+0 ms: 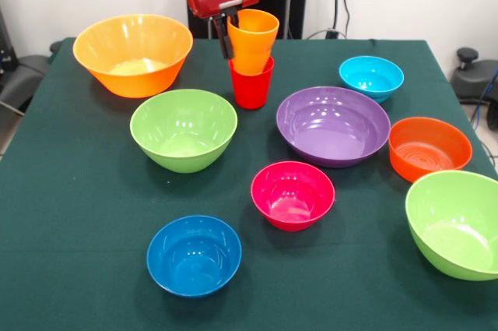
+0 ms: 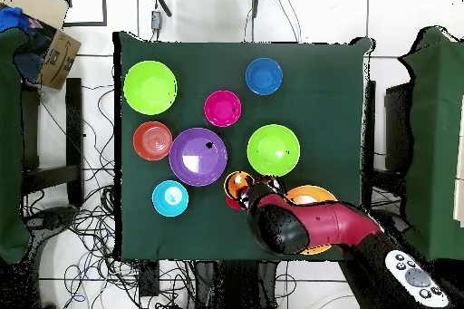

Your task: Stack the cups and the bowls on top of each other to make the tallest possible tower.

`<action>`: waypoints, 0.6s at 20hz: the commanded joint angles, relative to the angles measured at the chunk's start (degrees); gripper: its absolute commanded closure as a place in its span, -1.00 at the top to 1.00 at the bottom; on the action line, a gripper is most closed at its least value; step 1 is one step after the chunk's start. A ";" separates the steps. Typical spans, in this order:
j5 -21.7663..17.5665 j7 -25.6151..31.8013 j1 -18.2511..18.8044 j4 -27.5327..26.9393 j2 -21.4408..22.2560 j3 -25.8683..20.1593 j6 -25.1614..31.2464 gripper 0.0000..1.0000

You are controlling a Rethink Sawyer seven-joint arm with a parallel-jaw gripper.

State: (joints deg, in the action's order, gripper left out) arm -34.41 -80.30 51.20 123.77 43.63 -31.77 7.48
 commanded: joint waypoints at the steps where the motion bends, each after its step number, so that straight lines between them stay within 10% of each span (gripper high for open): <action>1: -3.28 -1.82 -0.43 -1.36 -1.76 1.91 5.26 -1.00; 12: -2.39 -1.52 0.62 0.69 -0.66 1.51 6.90 -1.00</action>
State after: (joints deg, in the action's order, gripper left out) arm -34.41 -80.30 51.97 123.77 43.63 -31.58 7.48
